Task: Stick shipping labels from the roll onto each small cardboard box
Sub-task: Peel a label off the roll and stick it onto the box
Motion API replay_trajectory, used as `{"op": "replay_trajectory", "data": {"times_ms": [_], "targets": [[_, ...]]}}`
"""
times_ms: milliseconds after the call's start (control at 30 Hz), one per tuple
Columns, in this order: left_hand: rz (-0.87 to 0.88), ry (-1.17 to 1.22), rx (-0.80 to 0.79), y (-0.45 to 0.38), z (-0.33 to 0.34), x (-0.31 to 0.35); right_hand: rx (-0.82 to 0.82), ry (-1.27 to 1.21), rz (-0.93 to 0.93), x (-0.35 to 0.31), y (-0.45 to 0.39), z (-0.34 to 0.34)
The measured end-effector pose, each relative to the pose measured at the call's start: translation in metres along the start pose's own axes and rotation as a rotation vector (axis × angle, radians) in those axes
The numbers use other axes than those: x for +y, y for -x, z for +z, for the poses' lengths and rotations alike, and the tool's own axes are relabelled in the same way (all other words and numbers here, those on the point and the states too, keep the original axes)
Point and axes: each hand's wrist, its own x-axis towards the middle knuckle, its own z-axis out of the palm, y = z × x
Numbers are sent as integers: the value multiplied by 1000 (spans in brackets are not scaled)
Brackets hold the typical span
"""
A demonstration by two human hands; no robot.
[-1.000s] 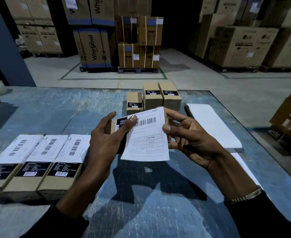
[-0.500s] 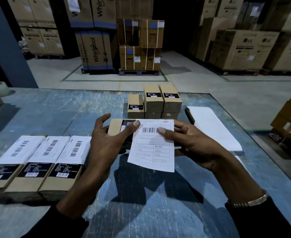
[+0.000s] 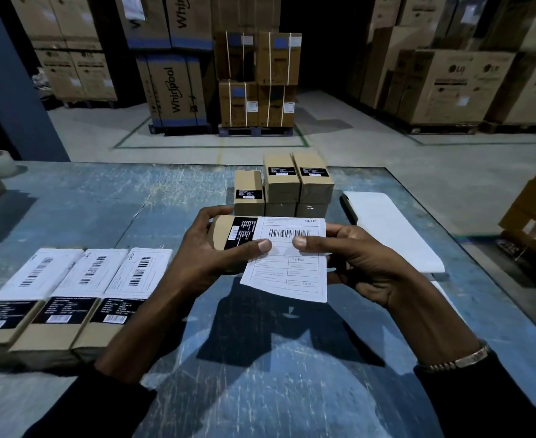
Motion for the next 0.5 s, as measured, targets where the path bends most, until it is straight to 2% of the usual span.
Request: {"op": "replay_trajectory", "data": {"times_ms": [500], "targets": [[-20, -142, -118, 1, -13, 8, -80, 111, -61, 0, 1, 1]]}}
